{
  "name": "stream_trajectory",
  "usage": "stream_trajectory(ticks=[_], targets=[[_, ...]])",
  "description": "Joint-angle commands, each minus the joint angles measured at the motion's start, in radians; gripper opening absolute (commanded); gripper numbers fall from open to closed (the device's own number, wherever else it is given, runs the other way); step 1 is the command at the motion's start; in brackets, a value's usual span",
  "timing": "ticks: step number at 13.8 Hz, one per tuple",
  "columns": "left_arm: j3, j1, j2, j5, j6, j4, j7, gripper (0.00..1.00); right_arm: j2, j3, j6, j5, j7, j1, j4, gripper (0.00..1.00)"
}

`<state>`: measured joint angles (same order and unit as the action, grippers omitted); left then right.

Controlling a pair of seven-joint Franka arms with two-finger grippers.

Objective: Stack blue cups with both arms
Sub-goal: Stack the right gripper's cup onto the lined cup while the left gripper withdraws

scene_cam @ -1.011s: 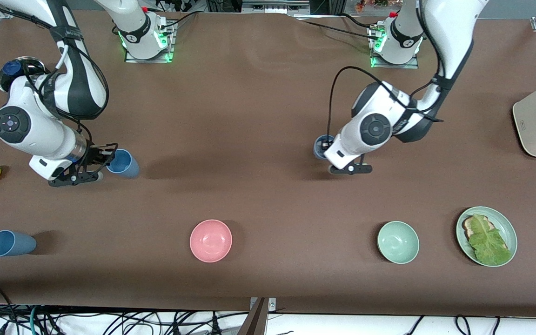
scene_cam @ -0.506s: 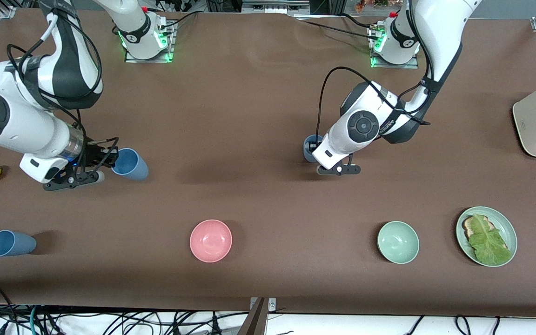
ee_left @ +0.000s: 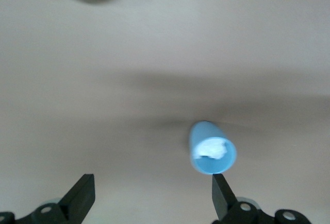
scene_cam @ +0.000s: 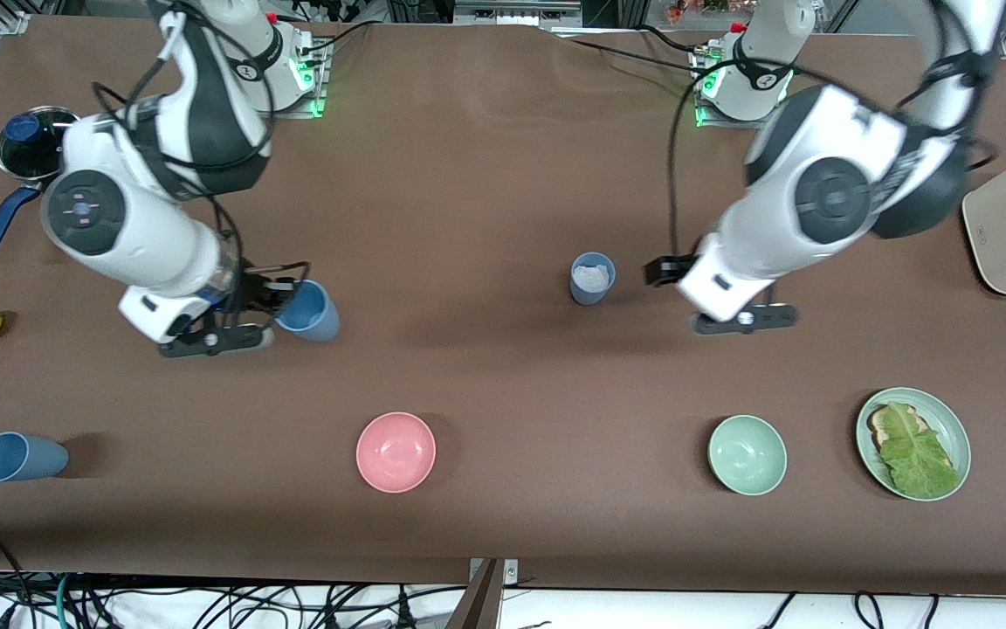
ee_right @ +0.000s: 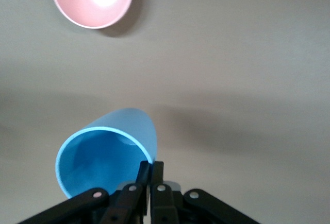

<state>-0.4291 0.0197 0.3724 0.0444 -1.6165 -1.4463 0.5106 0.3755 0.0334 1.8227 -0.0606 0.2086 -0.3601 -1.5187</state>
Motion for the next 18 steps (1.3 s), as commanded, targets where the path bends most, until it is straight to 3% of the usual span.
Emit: stream_trajectory(ticks=[1, 4, 7, 11, 12, 14, 16, 18], targets=[[-0.002, 0.052, -0.027, 0.051, 0.081, 0.038, -0.171, 1.00, 0.084, 0.005, -0.029, -0.008, 0.174, -0.110, 0.127, 0.00], [-0.007, 0.146, -0.099, 0.051, 0.153, 0.021, -0.311, 1.00, 0.154, 0.007, -0.016, -0.051, 0.446, -0.250, 0.228, 0.00], [0.047, 0.123, -0.219, 0.037, 0.083, -0.097, -0.391, 1.00, 0.212, 0.005, -0.010, -0.093, 0.668, -0.347, 0.342, 0.00], [0.346, -0.030, -0.371, -0.064, -0.115, -0.304, -0.609, 1.00, 0.253, 0.007, 0.095, -0.097, 0.980, -0.486, 0.362, 0.00], [0.402, -0.073, -0.374, -0.069, -0.115, -0.309, -0.607, 1.00, 0.270, 0.007, 0.116, -0.093, 1.029, -0.519, 0.362, 0.00], [0.405, -0.072, -0.368, -0.069, -0.103, -0.290, -0.606, 1.00, 0.299, 0.011, 0.144, -0.087, 1.090, -0.560, 0.362, 0.00], [0.405, -0.084, -0.327, -0.064, -0.005, -0.203, -0.606, 1.00, 0.316, 0.014, 0.161, -0.085, 1.115, -0.583, 0.362, 0.00], [0.403, -0.087, -0.305, -0.064, 0.010, -0.168, -0.604, 1.00, 0.327, 0.014, 0.176, -0.073, 1.135, -0.594, 0.364, 0.00]])
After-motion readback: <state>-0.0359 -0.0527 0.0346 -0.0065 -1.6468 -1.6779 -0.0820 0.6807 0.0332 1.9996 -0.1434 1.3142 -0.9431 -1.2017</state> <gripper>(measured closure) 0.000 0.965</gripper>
